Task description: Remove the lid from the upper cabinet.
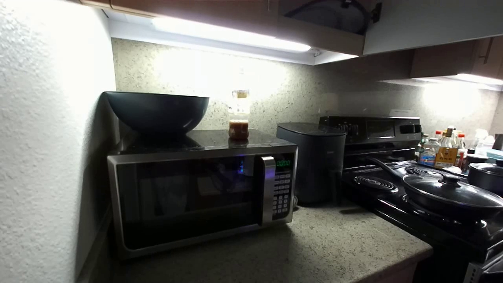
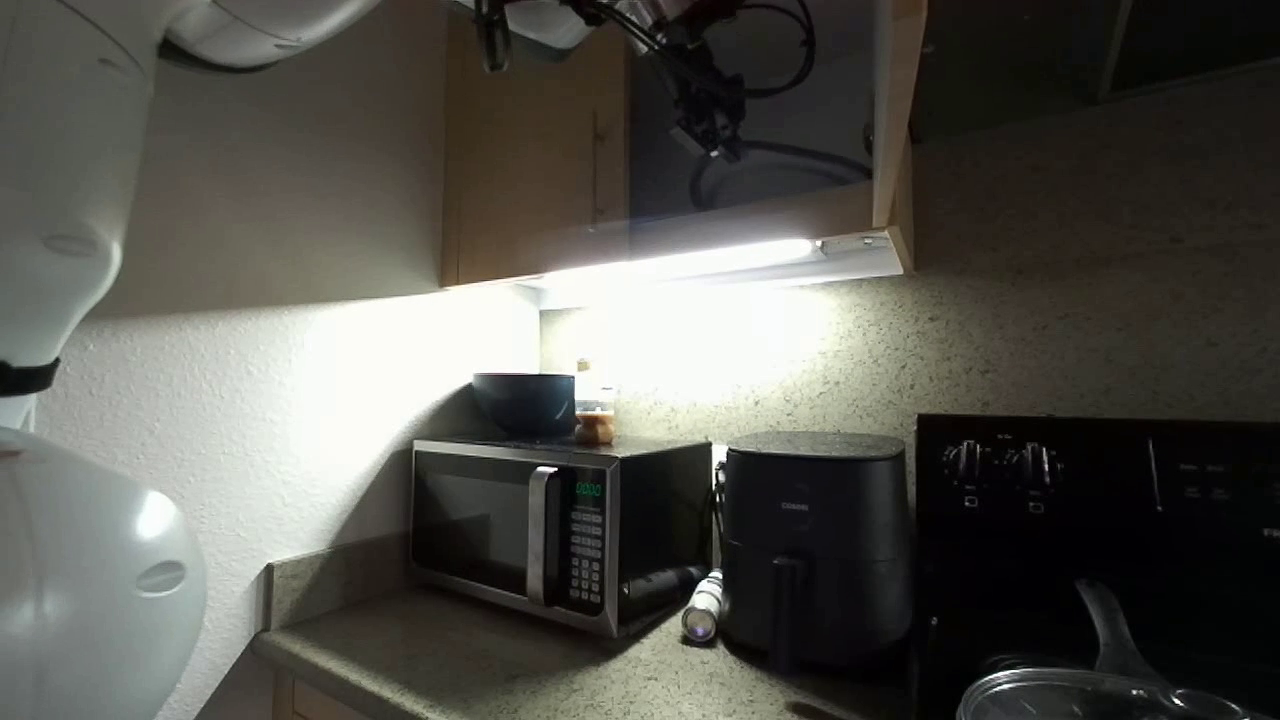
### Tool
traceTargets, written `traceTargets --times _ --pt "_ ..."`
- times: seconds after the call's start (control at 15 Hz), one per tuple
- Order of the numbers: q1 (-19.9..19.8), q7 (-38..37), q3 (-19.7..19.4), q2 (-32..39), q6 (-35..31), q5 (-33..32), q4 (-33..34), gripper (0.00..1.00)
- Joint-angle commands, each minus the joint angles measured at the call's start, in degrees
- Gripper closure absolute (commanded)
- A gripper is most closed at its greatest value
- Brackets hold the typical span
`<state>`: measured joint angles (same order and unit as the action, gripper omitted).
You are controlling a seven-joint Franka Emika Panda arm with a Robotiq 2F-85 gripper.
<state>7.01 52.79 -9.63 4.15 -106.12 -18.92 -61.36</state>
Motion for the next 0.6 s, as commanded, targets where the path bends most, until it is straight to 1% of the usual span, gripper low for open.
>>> traceTargets --times 0.0,0.13,0.2,0.27,0.4,0.47,0.53 --pt "1.7 -9.7 0.5 -5.0 9.4 -3.0 -1.9 0.92" --pt "1.9 -13.8 0.5 -6.6 12.2 -2.6 -2.1 0.94" --pt "1.8 -15.5 0.5 -7.3 12.8 -2.3 -2.1 0.95" --pt "1.8 -17.5 0.4 -7.8 12.7 -2.3 -2.2 0.93" --pt "1.5 -20.1 0.3 -8.0 13.4 -2.3 -1.9 0.94" --pt "1.4 -15.8 0.0 -6.1 10.1 -1.8 0.3 0.89" --pt "1.4 -16.8 -0.1 -6.3 10.6 -1.8 0.3 0.89"
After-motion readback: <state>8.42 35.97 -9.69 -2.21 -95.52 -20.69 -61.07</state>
